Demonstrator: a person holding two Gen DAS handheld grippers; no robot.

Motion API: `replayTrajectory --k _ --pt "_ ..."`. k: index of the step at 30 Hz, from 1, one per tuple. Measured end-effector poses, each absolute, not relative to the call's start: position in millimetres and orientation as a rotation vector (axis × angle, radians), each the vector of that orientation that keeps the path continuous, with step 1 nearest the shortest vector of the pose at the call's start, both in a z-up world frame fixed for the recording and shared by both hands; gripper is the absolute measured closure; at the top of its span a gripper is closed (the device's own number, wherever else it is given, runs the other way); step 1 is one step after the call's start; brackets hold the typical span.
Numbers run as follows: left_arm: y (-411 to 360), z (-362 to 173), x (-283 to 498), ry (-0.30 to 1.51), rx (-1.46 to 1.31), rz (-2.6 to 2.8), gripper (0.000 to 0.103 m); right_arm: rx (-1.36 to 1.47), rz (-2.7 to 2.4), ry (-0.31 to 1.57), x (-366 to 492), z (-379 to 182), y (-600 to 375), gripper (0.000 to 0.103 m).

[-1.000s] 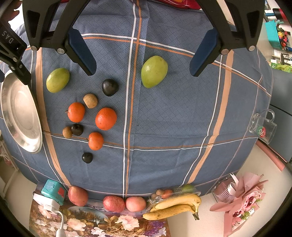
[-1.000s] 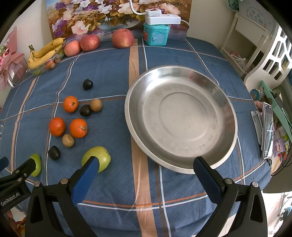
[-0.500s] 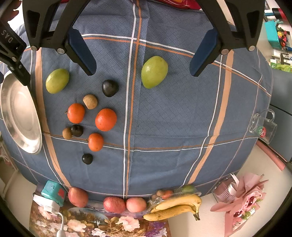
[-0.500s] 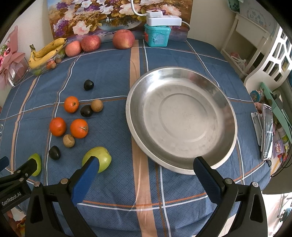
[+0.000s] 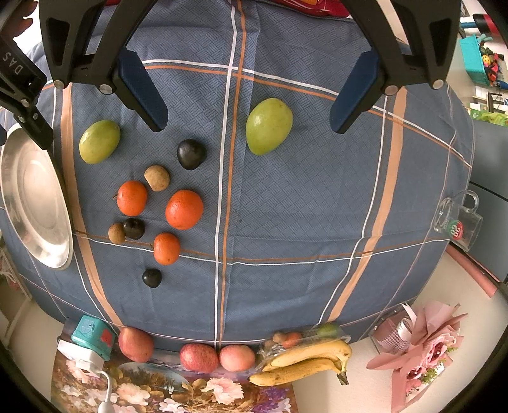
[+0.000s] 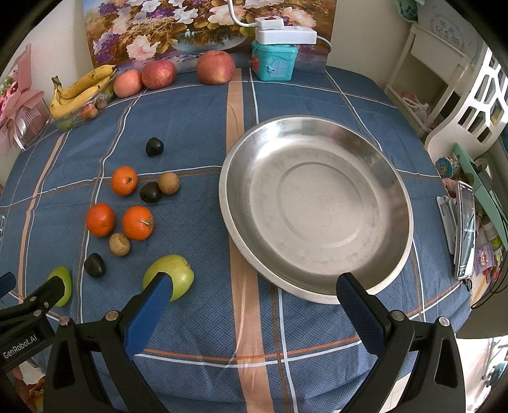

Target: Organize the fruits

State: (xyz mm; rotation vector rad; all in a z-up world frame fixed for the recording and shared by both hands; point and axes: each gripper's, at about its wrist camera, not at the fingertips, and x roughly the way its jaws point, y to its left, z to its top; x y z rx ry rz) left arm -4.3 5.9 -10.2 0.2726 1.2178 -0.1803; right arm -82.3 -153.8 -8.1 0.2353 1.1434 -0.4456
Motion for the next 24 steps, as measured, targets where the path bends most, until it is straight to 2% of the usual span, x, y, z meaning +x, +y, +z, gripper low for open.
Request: replayTrajectory --k 24 --pt "4.6 -12.8 0.4 1.239 0.265 -0.190 0.000 0.193 -0.433 1.189 -75.2 -13.2 -147.8 0.001"
